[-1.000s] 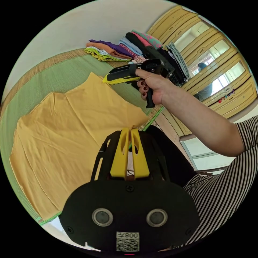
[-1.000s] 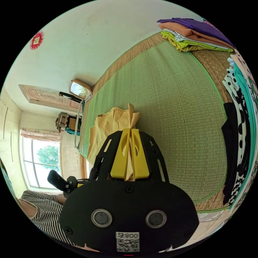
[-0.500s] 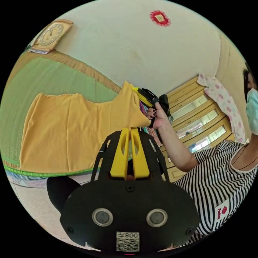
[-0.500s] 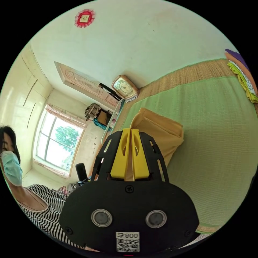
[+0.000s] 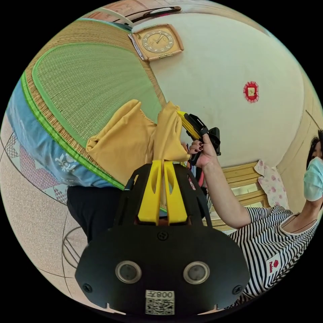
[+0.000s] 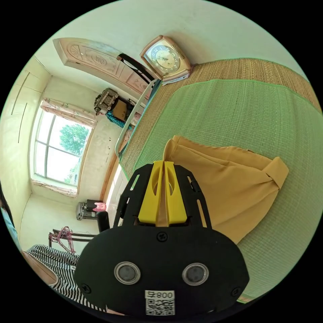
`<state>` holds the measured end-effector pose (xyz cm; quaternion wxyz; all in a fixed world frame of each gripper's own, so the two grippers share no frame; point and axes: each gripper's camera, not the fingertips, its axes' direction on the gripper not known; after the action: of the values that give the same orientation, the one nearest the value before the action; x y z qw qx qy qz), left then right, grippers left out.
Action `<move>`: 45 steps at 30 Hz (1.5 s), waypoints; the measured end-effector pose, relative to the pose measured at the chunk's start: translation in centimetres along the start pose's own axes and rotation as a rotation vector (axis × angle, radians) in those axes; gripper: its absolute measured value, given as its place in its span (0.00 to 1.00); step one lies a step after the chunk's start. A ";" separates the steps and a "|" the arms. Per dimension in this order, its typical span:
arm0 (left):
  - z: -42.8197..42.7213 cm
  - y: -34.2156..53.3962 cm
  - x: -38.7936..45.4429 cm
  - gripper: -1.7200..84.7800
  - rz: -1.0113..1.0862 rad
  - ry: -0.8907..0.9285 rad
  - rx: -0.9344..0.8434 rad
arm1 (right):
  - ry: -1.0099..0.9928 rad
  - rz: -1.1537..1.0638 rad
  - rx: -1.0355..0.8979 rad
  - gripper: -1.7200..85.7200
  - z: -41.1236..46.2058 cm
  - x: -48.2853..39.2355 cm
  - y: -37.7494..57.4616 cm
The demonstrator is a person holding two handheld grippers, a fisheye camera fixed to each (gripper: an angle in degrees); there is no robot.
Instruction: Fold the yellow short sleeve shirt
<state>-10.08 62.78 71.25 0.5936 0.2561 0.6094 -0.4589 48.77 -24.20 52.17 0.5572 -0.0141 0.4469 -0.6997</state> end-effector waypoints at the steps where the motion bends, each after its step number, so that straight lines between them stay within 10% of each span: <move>1: -1.2 -0.7 -0.7 0.03 -0.032 0.007 0.009 | 0.004 0.003 -0.012 0.02 0.8 -0.1 -0.3; 24: -15.0 -6.9 -5.3 0.03 -0.344 0.091 0.016 | 0.054 0.077 -0.213 0.03 18.4 -1.7 -5.1; 38: -15.8 -10.7 5.9 0.10 0.242 -0.353 -0.136 | 0.124 -0.106 -0.207 0.08 13.0 -5.9 5.2; 45: -13.9 -10.9 5.9 0.04 0.219 -0.479 -0.197 | 0.350 -0.217 -0.388 0.10 14.3 -8.8 15.1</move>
<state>-27.18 68.59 66.63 0.7887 0.1457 0.4622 -0.3782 71.06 -25.68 55.27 0.3803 -0.0474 0.6577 -0.6485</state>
